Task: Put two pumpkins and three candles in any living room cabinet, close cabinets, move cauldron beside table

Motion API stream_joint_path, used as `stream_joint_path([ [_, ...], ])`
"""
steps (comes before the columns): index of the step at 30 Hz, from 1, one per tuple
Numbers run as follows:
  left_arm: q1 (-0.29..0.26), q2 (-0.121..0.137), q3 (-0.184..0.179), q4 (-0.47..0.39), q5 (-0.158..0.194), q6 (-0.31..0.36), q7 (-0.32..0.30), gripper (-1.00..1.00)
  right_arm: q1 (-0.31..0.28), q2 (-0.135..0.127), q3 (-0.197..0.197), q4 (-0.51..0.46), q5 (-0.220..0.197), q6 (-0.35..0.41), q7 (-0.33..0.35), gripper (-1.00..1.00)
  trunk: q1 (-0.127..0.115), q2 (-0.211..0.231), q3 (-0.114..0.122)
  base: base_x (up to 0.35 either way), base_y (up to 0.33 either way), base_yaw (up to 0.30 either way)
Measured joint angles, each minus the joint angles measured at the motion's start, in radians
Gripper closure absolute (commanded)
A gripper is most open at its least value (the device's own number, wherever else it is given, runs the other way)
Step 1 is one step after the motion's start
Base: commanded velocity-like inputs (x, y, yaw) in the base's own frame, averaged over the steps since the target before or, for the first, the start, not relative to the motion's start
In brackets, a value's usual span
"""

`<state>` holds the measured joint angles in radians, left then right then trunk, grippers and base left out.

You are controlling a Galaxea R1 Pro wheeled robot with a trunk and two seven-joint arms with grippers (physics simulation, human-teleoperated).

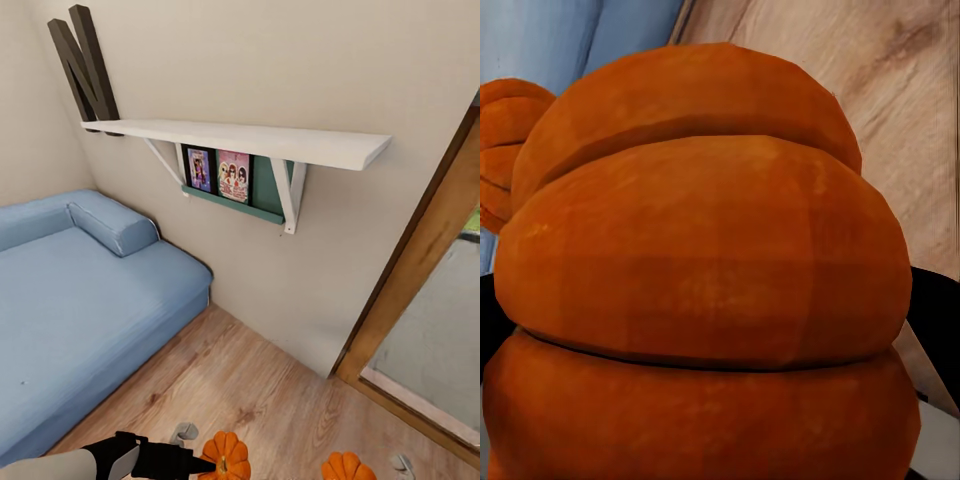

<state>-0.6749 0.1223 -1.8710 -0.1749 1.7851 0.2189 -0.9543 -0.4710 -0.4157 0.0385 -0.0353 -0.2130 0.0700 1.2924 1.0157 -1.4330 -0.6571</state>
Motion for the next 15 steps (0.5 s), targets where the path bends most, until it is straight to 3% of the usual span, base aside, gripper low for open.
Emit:
stream_joint_path([
  [15,0.0,-0.002,0.0,0.0,0.0,0.001,0.001,1.0,0.0,0.0,0.001,0.0,-0.001,0.001,0.0,1.0,-0.057,0.105,0.038,0.0,0.0,-0.267],
])
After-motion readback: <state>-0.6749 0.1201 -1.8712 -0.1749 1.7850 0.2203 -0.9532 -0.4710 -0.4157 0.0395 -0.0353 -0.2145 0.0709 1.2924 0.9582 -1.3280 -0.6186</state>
